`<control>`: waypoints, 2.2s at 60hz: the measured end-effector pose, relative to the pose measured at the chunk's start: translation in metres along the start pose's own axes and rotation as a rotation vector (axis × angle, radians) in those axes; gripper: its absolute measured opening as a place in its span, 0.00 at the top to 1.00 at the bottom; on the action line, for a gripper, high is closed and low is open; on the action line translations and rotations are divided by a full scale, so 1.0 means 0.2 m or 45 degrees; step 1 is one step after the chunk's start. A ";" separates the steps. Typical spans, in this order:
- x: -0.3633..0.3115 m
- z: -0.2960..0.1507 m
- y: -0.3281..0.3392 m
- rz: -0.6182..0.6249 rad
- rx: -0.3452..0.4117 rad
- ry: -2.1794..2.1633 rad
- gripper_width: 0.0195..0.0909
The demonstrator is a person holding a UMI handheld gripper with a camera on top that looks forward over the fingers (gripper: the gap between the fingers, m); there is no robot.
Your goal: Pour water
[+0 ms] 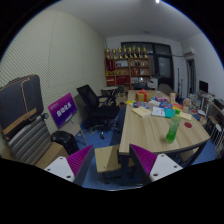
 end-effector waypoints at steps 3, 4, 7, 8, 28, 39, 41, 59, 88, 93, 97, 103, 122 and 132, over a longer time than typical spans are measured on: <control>-0.02 -0.01 0.00 0.012 0.010 -0.007 0.14; -0.02 -0.01 0.00 0.016 0.012 -0.010 0.13; 0.00 0.00 -0.04 0.035 0.015 -0.022 0.13; 0.01 0.00 -0.05 0.043 0.013 -0.027 0.13; 0.54 -0.01 -0.22 0.242 0.125 -0.091 0.12; 1.16 -0.12 -0.46 0.356 0.232 -0.071 0.12; 1.27 -0.15 -0.51 0.370 0.228 -0.051 0.12; 1.80 -0.20 -1.14 0.330 0.214 -0.080 0.12; 1.86 -0.31 -1.43 0.126 0.147 -0.104 0.70; 1.81 -0.42 -1.45 0.016 0.134 -0.251 0.77; 1.79 -0.55 -1.47 -0.114 0.131 -0.421 0.77; 1.84 -0.71 -1.54 -0.339 0.121 -0.854 0.77; 1.95 -0.87 -1.64 -1.132 0.123 -2.287 0.77; 1.98 -0.84 -1.54 -1.281 0.222 -2.500 0.77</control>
Point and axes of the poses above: the point between the fingertips, and its own axes, seen from behind it with the camera up: x to the right, z down, y backward, against the way the camera looks, the point moved 5 cm from there along y, backward, against the way the camera looks, and after that the axes turned 12 degrees about -x, right-handed, at the moved point
